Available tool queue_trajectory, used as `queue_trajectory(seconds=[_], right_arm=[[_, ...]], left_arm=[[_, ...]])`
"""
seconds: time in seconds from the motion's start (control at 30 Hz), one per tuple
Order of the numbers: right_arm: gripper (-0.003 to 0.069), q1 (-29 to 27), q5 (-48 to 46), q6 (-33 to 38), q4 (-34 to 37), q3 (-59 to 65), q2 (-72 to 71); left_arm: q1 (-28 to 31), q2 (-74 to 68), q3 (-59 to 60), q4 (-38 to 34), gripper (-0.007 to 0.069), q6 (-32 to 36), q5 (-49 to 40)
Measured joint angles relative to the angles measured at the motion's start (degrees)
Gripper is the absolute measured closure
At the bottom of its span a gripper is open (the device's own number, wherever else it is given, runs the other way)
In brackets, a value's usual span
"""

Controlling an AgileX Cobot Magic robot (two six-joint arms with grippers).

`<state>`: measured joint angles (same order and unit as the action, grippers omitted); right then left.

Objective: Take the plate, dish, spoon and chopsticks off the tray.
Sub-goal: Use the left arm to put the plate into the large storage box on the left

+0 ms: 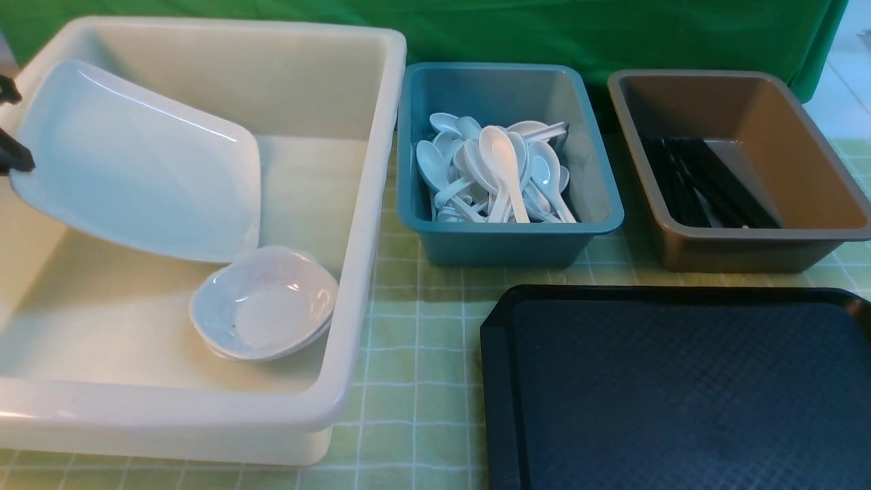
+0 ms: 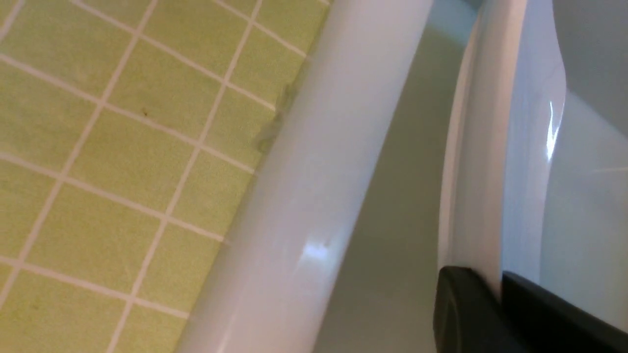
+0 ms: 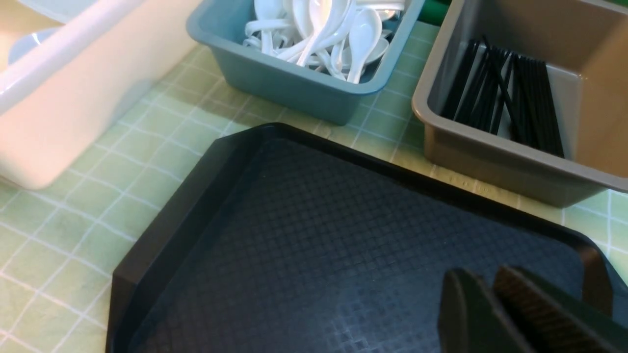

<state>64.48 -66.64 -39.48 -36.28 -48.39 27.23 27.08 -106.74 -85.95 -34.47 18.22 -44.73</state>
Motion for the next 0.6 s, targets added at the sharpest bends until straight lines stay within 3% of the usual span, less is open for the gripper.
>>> queue_trajectory(seconds=[0.47,0.6], right_arm=[[0.0586,0.00,-0.05,-0.99,-0.02,0.00,0.00],[0.0586,0.00,-0.05,-1.80,-0.02,0.00,0.00]], left_arm=[[-0.25,-1.44,-0.05,3.87,0.0613,4.77,-1.89],[-0.25,-2.02,-0.05,4.54,0.0565,4.88,-0.33]])
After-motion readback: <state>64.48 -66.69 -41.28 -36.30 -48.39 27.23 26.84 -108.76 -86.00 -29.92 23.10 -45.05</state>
